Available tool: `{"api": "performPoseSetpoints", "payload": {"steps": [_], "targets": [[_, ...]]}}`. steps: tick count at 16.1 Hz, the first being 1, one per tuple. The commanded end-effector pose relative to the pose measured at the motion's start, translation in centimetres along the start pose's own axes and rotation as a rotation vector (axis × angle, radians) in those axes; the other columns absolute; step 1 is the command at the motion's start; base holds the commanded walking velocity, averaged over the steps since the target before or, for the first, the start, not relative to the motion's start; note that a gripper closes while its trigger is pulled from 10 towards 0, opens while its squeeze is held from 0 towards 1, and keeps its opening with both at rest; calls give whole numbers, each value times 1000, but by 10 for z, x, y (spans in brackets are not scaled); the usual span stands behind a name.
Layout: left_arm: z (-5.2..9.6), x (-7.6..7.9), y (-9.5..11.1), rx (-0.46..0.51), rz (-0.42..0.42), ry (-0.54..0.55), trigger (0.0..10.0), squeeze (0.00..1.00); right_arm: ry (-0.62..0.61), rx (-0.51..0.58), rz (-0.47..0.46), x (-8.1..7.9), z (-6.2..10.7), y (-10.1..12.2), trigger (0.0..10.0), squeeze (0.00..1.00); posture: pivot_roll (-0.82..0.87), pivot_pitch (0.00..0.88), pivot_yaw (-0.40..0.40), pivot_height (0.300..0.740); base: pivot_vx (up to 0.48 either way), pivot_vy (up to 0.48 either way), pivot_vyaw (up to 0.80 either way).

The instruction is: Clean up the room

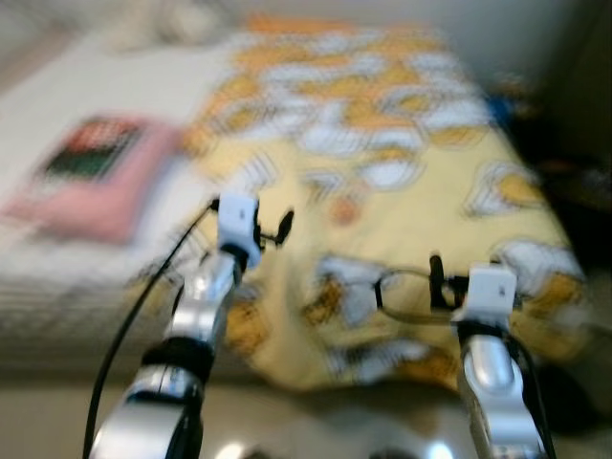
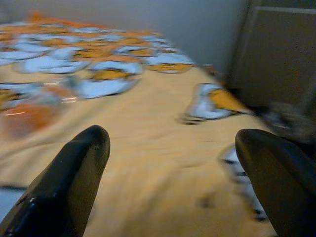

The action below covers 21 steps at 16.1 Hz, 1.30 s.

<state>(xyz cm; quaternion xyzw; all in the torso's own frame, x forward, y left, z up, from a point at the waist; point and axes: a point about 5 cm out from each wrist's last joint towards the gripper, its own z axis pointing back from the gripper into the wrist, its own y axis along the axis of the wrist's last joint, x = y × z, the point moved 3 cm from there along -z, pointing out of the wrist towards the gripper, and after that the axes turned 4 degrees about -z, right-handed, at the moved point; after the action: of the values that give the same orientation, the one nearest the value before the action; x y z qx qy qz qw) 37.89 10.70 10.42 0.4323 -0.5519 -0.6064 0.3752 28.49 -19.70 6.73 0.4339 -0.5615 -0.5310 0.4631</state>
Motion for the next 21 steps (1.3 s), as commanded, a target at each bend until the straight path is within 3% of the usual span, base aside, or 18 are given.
{"api": "performPoseSetpoints", "payload": {"steps": [1,6,8,10,12,15,17,18,20,21], "targets": [[-5,9,2,-4,-9,-23,10000,0,-12,5,17,5,1,1,10000,1000,-59,0,58,728,472,0,0],[-13,12,2,-39,-21,-20,10000,0,-15,9,40,7,4,2,10000,1000,-78,0,66,728,476,0,0],[-23,15,0,-111,-18,10,10000,0,-1,7,49,6,11,1,10000,1000,-108,0,67,728,480,0,0],[-35,36,3,-181,-2,-24,10000,0,24,2,74,4,27,2,10000,1000,-143,0,64,728,232,0,0],[-40,50,6,-212,80,-52,10000,0,36,-22,88,5,42,-2,10000,1000,-181,0,66,728,0,0,0],[-42,76,-2,-299,21,-82,10000,0,32,-69,95,4,69,-7,10000,1000,-238,0,91,728,0,0,0],[-42,83,-2,-318,34,-79,10000,0,29,-87,97,3,80,-7,10000,1000,-258,5,103,728,0,0,0],[-42,92,-3,-339,30,-76,10000,0,22,-113,102,4,93,-8,10000,1000,-293,48,112,728,0,0,0],[-44,86,0,-332,-17,-25,10000,0,34,-122,113,2,111,-3,10000,1000,-328,87,117,728,0,0,0],[-45,73,2,-325,-79,49,10000,0,41,-131,125,4,119,-1,10000,1000,-351,108,117,728,0,0,0]]}}
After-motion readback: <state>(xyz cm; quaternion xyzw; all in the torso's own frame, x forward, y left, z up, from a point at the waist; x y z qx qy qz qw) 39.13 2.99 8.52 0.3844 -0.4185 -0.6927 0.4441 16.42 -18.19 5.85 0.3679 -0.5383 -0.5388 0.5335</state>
